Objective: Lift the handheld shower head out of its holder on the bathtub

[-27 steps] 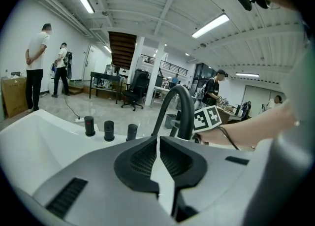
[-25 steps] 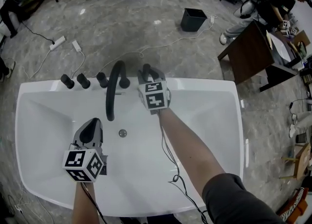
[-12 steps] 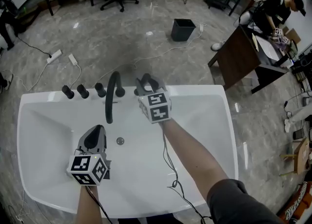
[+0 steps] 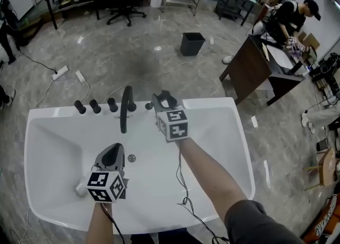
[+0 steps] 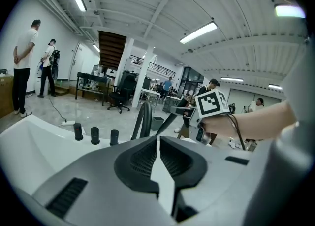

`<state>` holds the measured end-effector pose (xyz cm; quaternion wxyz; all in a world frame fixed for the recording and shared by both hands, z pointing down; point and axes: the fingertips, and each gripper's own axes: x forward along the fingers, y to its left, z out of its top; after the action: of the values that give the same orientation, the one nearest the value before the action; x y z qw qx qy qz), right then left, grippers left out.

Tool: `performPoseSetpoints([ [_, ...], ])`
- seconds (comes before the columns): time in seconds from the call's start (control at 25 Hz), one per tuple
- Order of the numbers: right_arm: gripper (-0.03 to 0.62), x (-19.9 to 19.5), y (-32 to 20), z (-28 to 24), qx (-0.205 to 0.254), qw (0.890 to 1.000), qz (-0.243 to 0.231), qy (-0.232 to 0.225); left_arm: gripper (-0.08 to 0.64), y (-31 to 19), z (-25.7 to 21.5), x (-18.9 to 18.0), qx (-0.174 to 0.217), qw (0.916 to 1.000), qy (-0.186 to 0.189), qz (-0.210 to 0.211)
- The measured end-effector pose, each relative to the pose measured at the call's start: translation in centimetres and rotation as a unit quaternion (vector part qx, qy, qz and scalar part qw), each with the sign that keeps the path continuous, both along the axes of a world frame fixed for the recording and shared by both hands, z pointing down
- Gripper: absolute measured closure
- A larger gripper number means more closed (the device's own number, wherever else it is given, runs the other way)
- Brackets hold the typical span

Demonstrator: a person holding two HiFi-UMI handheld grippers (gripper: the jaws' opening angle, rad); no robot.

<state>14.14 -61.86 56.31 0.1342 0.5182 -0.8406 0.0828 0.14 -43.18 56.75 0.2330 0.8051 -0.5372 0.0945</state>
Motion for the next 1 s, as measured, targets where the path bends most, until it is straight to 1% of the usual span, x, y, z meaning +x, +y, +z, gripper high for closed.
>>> performPoseSetpoints([
  [0.16, 0.449, 0.6, 1.6, -1.3, -0.006, 1.0, 0.006, -0.007, 0.534, 1.3, -1.6, 0.7, 0.005, 0.9999, 0.009, 0.008],
  [0.28, 0.451, 1.0, 2.9, -2.4, -0.005, 1.0, 0.007, -0.006, 0.534, 2.4, -2.7, 1.1, 0.008, 0.9998, 0.008, 0.015],
  [0.4, 0.451, 1.0, 4.1, -3.8, 0.003, 1.0, 0.007, -0.007, 0.534, 3.1, -3.8, 0.9, 0.013, 0.9997, 0.01, 0.016],
  [0.56, 0.451, 1.1, 6.3, -5.4, 0.009, 1.0, 0.007, -0.019, 0.534, 4.0, -5.3, 0.4, 0.021, 0.9996, 0.011, 0.014],
  [0.68, 0.45, 1.2, 7.7, -6.0, 0.012, 1.0, -0.003, -0.025, 0.534, 4.6, -5.8, 0.2, 0.024, 0.9996, 0.012, 0.011],
  [1.0, 0.451, 2.8, 11.2, -7.4, 0.015, 1.0, -0.01, -0.014, 0.534, 7.0, -6.7, 1.0, 0.027, 0.9994, 0.021, 0.009],
])
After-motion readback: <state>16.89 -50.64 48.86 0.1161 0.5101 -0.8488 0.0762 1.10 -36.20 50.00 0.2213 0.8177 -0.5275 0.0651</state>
